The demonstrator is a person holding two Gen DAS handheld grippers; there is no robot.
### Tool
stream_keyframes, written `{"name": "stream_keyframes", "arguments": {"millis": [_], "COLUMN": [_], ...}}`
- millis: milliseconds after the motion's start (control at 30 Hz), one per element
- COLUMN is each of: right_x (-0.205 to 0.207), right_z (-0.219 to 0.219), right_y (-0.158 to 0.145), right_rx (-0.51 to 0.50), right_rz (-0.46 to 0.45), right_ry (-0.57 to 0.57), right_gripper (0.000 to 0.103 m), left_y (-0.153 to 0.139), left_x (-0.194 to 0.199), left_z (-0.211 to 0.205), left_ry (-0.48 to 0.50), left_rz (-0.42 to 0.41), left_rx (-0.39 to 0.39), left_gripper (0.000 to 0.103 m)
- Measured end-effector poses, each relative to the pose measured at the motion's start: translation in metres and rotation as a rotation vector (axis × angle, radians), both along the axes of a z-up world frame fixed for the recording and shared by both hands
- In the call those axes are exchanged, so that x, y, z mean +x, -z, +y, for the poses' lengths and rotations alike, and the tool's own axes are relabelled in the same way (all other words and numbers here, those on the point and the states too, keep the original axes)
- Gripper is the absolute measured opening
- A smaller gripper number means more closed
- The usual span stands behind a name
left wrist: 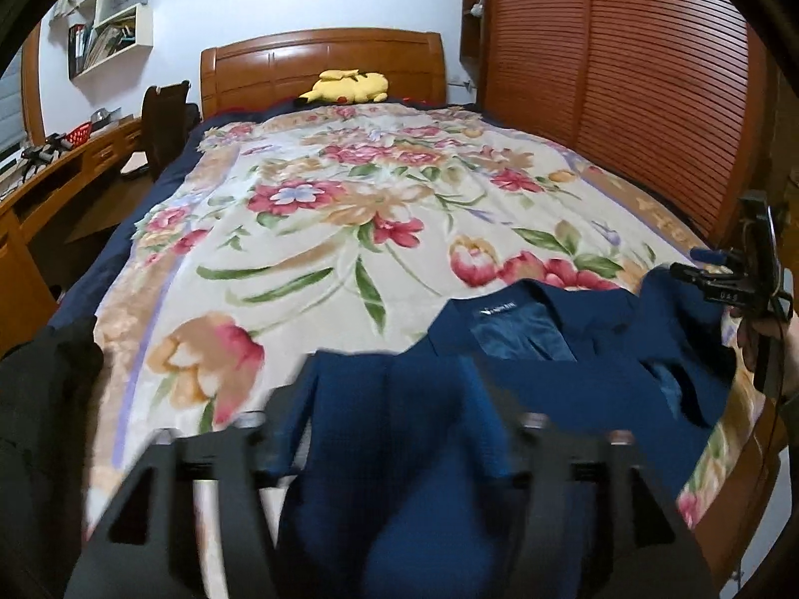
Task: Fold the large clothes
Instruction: 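Lift the hem with both grippers, lay it onto the collar and release, then grasp the folded jacket edge with the right gripper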
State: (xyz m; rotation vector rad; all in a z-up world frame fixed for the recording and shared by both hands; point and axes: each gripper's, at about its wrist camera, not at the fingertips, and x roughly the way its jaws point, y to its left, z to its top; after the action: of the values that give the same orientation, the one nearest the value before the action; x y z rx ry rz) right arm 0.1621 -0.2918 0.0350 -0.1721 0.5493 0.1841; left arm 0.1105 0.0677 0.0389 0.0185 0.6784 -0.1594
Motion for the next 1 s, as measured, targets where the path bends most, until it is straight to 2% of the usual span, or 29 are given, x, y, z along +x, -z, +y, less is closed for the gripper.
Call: {"name": "stream_keyframes", "arguments": {"millis": [33, 133, 233, 433, 600, 800, 1000], "right_x": [-0.007, -0.034, -0.066, -0.122, -0.153, -0.163, -0.150], "right_z": [-0.001, -0.003, 0.000, 0.019, 0.033, 0.055, 0.079], "right_y": [-0.006, -0.018, -0.018, 0.001, 0.019, 0.034, 0.051], "right_rx": [-0.002, 0.000, -0.004, -0.015, -0.014, -0.046, -0.084], "right_rz": [-0.014, -0.035, -0.067, -0.056, -0.024, 0.002, 0.033], "right_ry": [-0.005, -0.028, -0.097, -0.239, -0.320, -0.406, -0.481], "right_gripper": [0.082, 0.082, 0.082, 0.082, 0.082, 0.082, 0.082], "left_y": [-0.003, -0.012, -0.018, -0.012, -0.005, 0.012, 0.027], "left_x": [-0.009, -0.031, -0.056, -0.092, -0.108, -0.117, -0.124], "left_z": [0.000, 0.001, 0.002, -0.001, -0.003, -0.004, -0.003], "left_ry": [0.005, 0.018, 0.010, 0.023, 0.032, 0.031, 0.036], "left_rz": [-0.015, -0.043, -0.075, -0.082, -0.078, -0.057, -0.038], "left_rx": [-0.005, -0.026, -0.033, -0.030, -0.028, -0.007, -0.003], "left_gripper": [0.080, 0.081, 0.081, 0.081, 0.081, 0.081, 0.081]}}
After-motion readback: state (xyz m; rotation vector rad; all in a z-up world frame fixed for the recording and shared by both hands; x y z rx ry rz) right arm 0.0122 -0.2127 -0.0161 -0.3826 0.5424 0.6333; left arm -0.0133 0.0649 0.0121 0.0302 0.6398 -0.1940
